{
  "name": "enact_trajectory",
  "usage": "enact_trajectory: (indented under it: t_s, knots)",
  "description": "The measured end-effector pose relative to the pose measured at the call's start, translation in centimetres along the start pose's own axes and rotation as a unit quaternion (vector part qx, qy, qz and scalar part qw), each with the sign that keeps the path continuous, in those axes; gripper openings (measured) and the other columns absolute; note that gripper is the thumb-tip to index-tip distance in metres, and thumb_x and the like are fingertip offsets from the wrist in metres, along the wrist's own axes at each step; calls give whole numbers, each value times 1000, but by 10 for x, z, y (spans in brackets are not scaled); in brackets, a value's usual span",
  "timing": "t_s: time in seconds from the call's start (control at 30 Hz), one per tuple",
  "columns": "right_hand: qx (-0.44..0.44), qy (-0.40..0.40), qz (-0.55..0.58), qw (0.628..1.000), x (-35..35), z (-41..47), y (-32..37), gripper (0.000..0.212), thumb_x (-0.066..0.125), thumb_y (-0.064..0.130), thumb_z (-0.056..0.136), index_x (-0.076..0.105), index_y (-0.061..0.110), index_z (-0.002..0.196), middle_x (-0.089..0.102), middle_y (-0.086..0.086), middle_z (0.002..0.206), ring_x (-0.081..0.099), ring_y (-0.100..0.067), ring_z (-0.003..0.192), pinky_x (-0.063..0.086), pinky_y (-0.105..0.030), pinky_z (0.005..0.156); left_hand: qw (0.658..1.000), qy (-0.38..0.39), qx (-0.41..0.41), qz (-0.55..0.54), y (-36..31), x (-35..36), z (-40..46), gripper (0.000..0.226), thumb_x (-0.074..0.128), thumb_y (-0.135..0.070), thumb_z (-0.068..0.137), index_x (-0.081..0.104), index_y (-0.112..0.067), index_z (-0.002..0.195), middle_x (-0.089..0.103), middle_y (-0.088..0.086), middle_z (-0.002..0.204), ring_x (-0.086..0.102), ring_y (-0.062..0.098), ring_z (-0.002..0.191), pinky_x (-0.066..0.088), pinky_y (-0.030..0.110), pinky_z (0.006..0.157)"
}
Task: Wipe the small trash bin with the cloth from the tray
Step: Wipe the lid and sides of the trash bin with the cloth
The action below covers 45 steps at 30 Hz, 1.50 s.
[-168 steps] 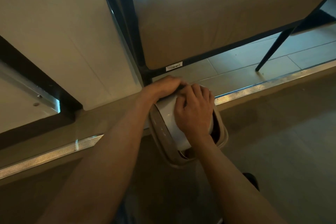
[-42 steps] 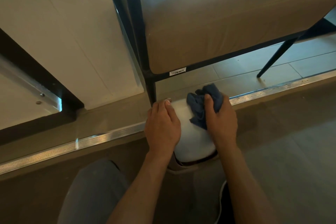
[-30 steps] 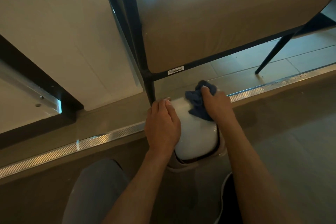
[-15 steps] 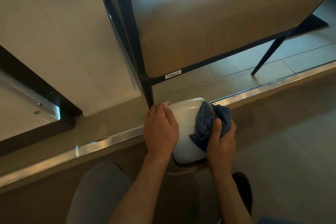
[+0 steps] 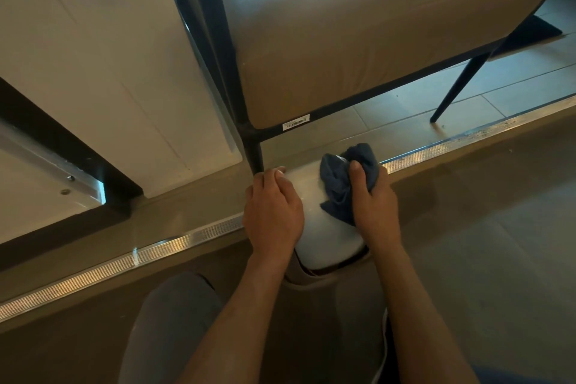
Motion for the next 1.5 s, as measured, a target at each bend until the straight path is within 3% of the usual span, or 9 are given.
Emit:
enact_trajectory:
  t_s: [0.2, 0.37, 0.57, 0.67, 0.9, 1.03, 1.13, 1.23, 1.5]
  knots:
    - [42, -134, 48, 989, -22, -52, -35, 45, 40, 55, 103, 49, 25, 134, 60, 5, 116, 60, -14, 103, 48, -31, 84, 1000, 4, 11, 11, -6, 2, -4, 41, 26, -34, 107, 60, -24, 128, 60, 0, 120, 50, 11, 101, 35, 29, 77]
    - [51, -68, 3, 996, -13, -13, -12, 28, 39, 44, 107, 52, 21, 117, 57, -1, 104, 55, -19, 97, 40, -32, 82, 999, 10, 27, 16, -8, 3, -4, 37, 28, -32, 109, 59, -22, 127, 60, 1, 115, 50, 11, 96, 41, 30, 76]
    - [21, 40, -81, 996, 5, 43, 10, 43, 40, 44, 106, 62, 9, 120, 63, -14, 105, 60, -32, 104, 40, -34, 81, 1000, 11, 24, 16, -8, 3, -3, 35, 29, -32, 109, 58, -21, 126, 59, 2, 117, 55, 17, 100, 43, 32, 77]
    - [35, 11, -8, 999, -3, 17, -2, 36, 42, 51, 104, 60, 20, 110, 64, -6, 98, 62, -22, 94, 47, -36, 77, 999, 9, 21, 22, -7, 3, -4, 37, 27, -33, 109, 57, -22, 127, 59, 1, 119, 55, 17, 103, 40, 30, 76]
    - [64, -159, 61, 983, -26, -57, -37, 34, 48, 46, 104, 56, 20, 124, 61, 5, 104, 59, -12, 94, 47, -27, 75, 1000, 8, 16, 16, -7, 3, -4, 40, 25, -35, 107, 58, -24, 128, 58, 0, 121, 43, 5, 99, 34, 27, 77]
    - [60, -132, 39, 989, -22, -36, -25, 17, 47, 41, 105, 52, 25, 110, 58, 7, 95, 57, -10, 88, 45, -24, 72, 999, 2, 26, 22, -8, 2, -4, 39, 26, -34, 107, 58, -23, 127, 59, 0, 120, 54, 14, 104, 36, 27, 78]
    - [50, -90, -9, 995, -16, -6, -11, 32, 47, 43, 103, 60, 14, 107, 62, -4, 99, 59, -22, 94, 47, -36, 81, 999, 0, 32, 26, -8, 2, -4, 38, 27, -34, 108, 58, -23, 126, 60, 1, 119, 55, 16, 104, 37, 27, 78]
    - [43, -78, -17, 996, -12, 7, -5, 38, 48, 46, 101, 62, 13, 115, 62, -6, 101, 59, -24, 97, 46, -36, 81, 999, 2, 23, 28, -7, 3, -2, 38, 28, -32, 108, 59, -22, 127, 60, 2, 121, 56, 19, 105, 37, 29, 79]
    - [44, -149, 43, 987, -23, -44, -27, 20, 51, 47, 103, 53, 29, 110, 56, 18, 90, 55, 5, 81, 40, -13, 66, 999, 8, 26, 24, -7, 2, -2, 38, 28, -32, 109, 59, -22, 129, 59, 1, 121, 50, 10, 100, 37, 28, 78]
Point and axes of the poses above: each hand's wrist, its own z-axis towards the middle knuckle, its own x-axis out of the palm, y = z × x, the point moved 9 cm from there along z, towards the middle knuckle
